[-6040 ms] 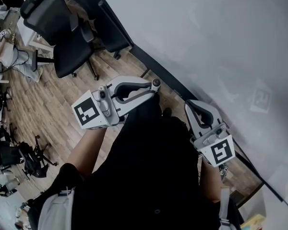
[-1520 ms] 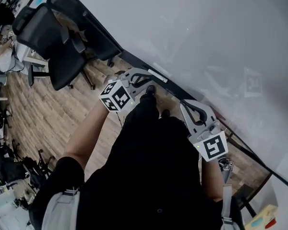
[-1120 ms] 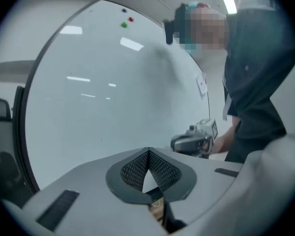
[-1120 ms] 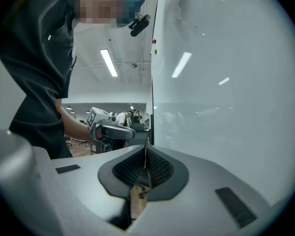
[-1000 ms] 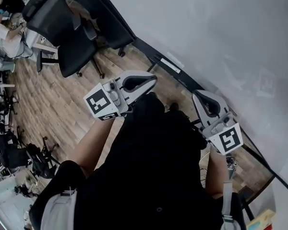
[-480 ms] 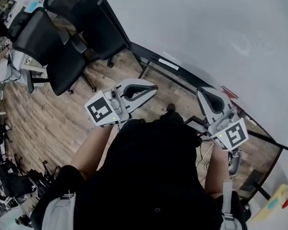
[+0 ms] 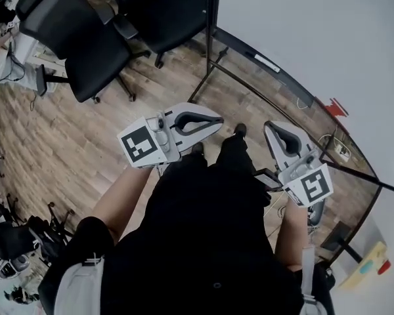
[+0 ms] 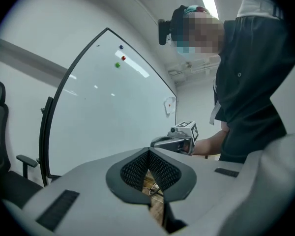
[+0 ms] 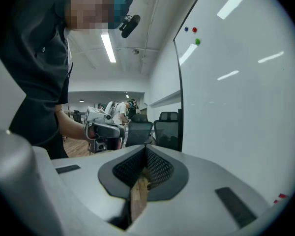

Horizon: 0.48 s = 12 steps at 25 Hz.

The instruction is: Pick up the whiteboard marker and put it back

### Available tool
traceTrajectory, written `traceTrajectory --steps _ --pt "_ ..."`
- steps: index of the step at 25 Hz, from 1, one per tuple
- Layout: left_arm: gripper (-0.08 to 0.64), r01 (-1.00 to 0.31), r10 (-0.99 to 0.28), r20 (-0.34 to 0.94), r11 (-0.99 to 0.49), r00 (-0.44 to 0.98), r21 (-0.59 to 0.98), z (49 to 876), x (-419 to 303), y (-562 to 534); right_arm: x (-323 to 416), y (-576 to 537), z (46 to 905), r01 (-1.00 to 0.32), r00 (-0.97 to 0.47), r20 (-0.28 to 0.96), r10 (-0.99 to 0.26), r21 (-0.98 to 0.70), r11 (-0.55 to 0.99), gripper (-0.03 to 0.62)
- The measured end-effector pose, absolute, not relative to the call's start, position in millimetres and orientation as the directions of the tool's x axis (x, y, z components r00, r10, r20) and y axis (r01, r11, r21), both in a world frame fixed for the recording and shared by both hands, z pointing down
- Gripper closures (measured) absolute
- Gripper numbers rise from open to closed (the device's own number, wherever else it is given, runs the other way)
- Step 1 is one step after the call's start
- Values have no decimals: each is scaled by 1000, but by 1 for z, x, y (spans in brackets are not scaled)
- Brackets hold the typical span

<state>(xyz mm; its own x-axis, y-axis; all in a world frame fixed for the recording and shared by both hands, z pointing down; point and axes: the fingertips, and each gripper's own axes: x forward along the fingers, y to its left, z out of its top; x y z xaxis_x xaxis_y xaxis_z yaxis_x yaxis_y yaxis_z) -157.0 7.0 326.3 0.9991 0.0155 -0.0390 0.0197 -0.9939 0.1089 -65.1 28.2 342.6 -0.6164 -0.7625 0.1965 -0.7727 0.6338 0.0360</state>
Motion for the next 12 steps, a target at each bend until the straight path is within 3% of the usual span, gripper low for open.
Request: traceTrajectory --steps 5,9,12 --pt "548 55 46 -75 -990 996 133 336 -170 41 -95 66 354 -772 -622 219 -752 -12 635 574" --pt "548 67 67 70 -998 995 -6 358 -169 73 -104 85 354 -761 -632 208 -747 19 649 574" --pt "548 94 94 26 -996 995 -3 348 -168 96 -105 100 346 -759 -637 180 -750 25 650 574"
